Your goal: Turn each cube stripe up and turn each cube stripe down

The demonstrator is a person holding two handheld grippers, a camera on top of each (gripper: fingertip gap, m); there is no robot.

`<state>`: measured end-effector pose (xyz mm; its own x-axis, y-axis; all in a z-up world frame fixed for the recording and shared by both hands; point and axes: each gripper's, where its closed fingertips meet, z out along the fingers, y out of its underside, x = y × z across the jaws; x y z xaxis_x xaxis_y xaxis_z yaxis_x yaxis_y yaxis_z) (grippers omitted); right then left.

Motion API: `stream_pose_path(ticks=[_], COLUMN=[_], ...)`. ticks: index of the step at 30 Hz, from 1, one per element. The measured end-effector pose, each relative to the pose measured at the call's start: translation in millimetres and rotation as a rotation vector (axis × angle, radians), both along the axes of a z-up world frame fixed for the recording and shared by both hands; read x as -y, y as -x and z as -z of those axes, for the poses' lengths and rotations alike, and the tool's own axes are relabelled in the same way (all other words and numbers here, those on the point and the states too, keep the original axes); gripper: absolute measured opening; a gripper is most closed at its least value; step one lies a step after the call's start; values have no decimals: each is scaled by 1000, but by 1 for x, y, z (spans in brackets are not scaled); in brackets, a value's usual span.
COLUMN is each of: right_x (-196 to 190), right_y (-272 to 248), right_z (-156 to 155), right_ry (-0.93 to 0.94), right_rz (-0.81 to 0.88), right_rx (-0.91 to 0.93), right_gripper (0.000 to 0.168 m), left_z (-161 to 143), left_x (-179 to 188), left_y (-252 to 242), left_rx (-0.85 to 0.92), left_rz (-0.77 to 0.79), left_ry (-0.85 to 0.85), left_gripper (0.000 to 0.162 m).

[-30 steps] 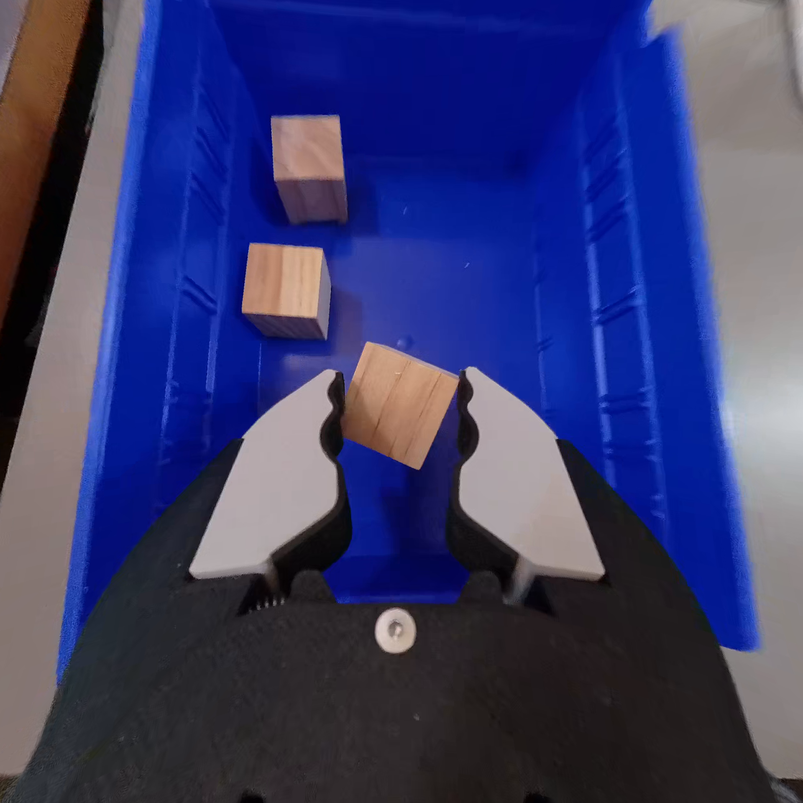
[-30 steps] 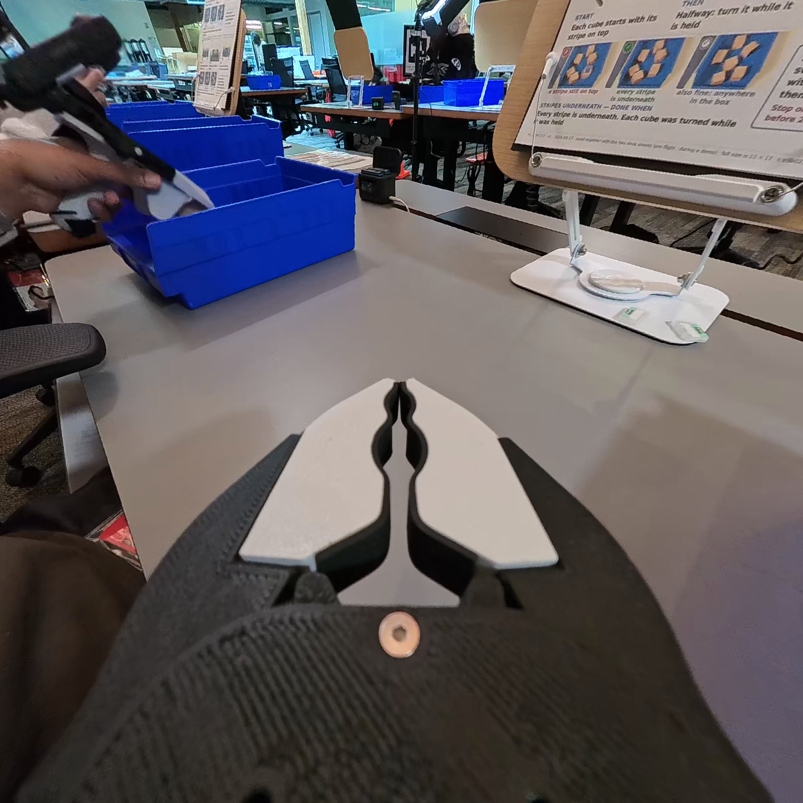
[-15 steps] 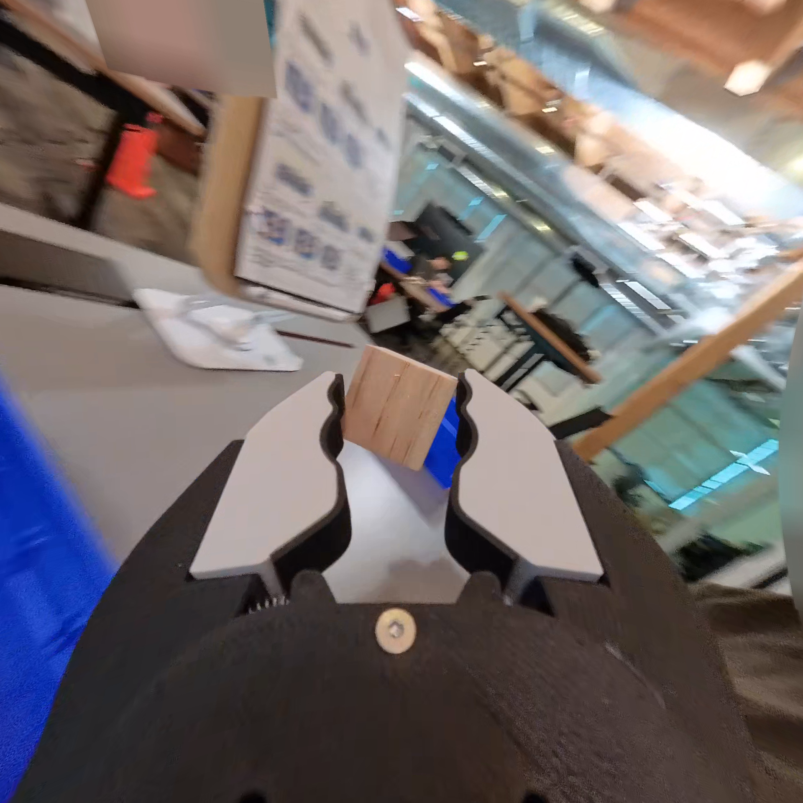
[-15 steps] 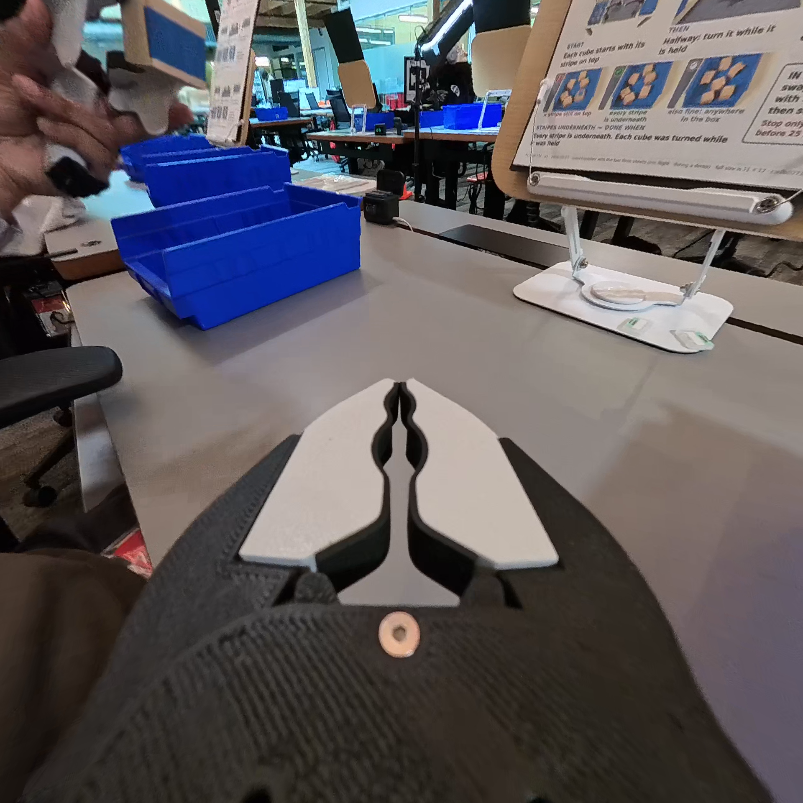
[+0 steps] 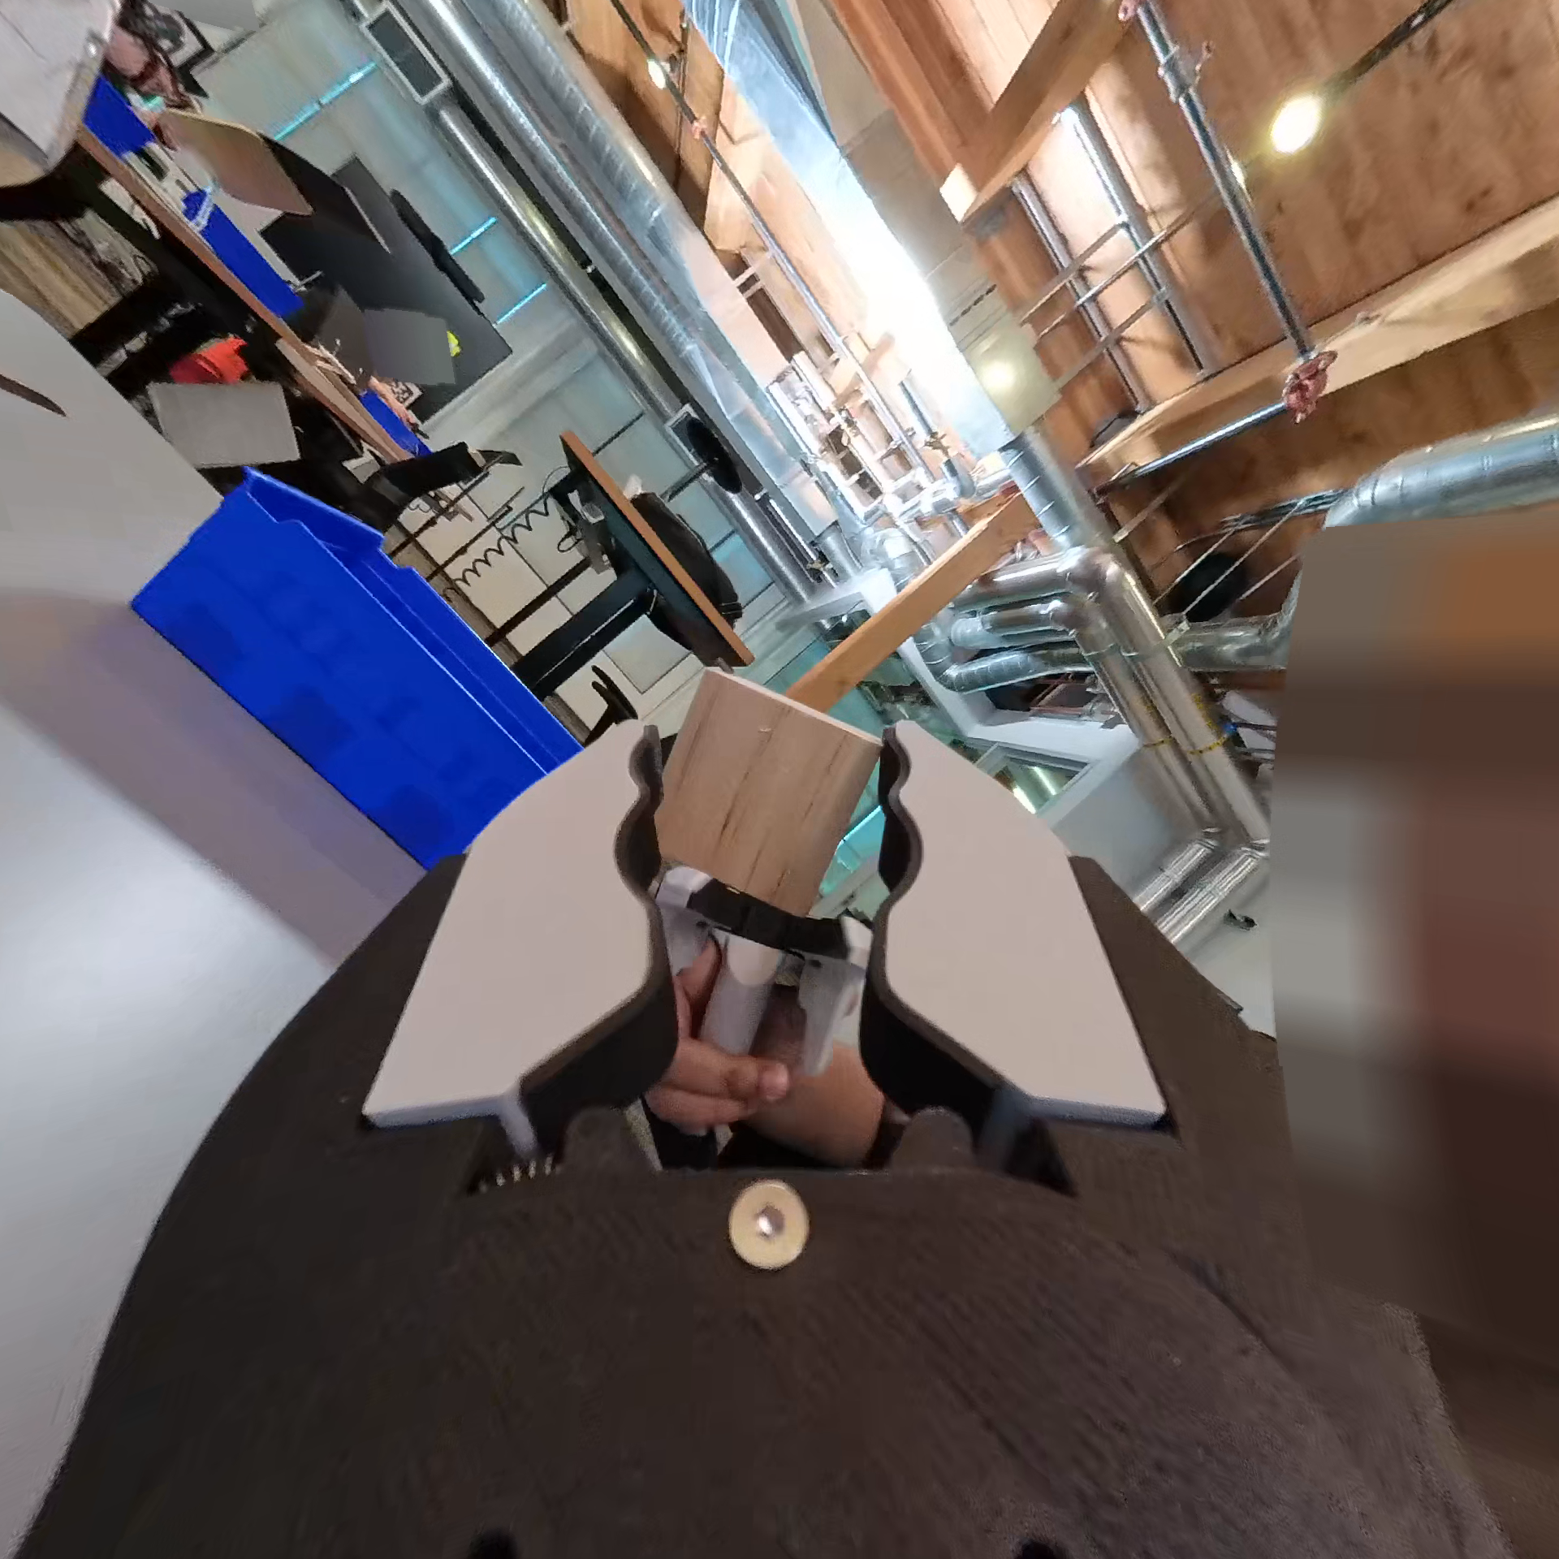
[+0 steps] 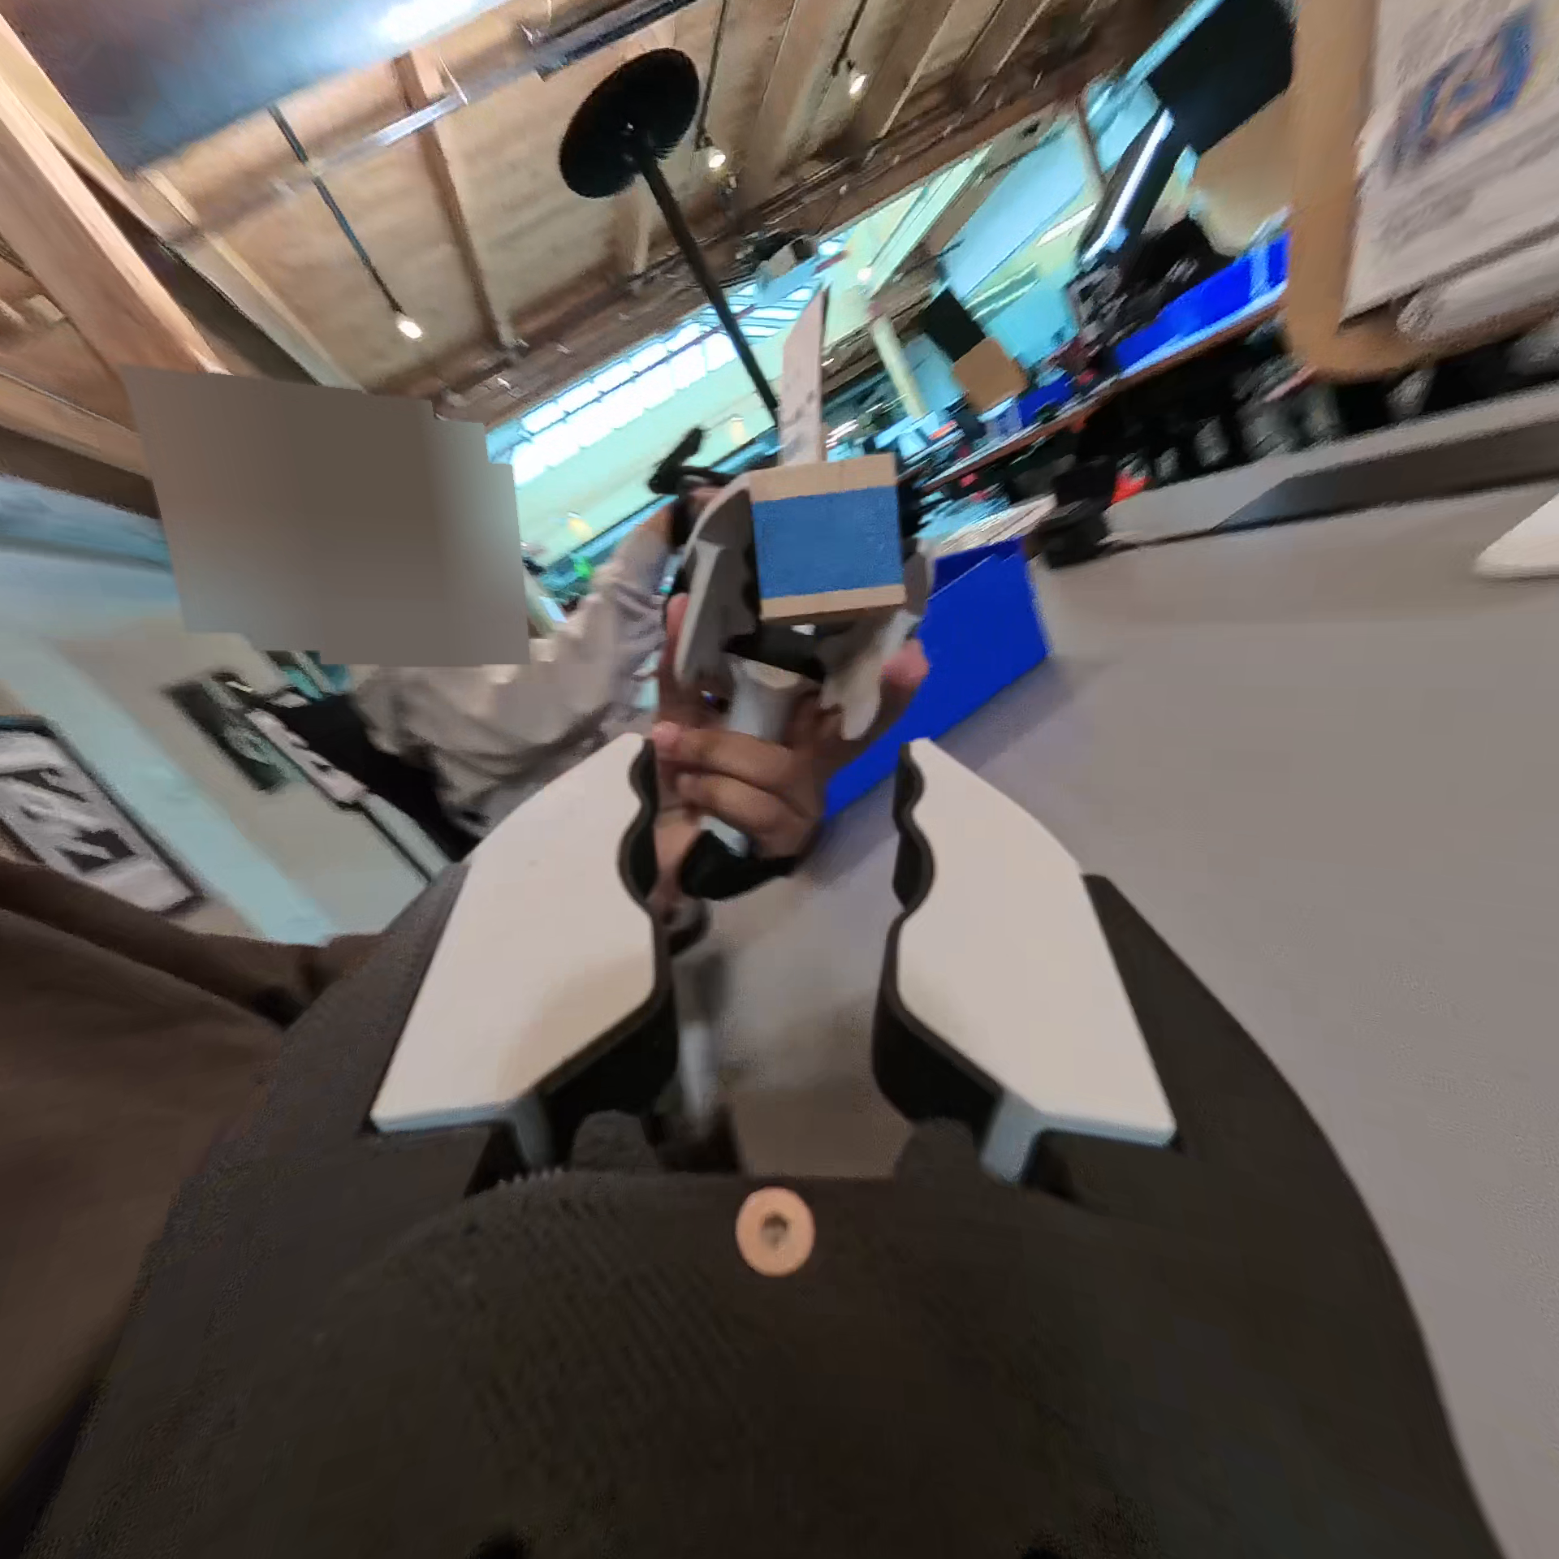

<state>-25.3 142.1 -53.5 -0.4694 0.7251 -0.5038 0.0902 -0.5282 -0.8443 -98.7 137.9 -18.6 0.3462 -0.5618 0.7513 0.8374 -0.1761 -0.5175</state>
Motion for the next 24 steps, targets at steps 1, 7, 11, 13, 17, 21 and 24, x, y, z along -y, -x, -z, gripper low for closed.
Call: stream_pose_path(ticks=[1,7,11,13,17,21,24], right_x=[3,-10,-9,-2,0,-3,-1], right_y=[1,5,3,1,0,0,1], right_z=[1,0,4,1,-1,0,4], right_ry=[77,562,632,633,683,719,735], right_rz=[-41,-141,-219,-259,-289,-300,-313], right_rx=[23,70,86,84,81,92,114], right_gripper=[58,54,45,43,48,51,45], left_z=[3,10,13,14,14,23,24], left_x=[-3,-6,-2,-3,-4,-5,-6], left_y=[-4,-36,-58,-64,-61,-62,-64], left_rx=[-4,-433,-671,-673,-682,-739,-750], left_rz=[-8,-143,-197,-182,-199,-191,-197], left_ry=[1,-43,-122,-127,-123,-98,-100], left_gripper=[50,50,51,52,51,51,50])
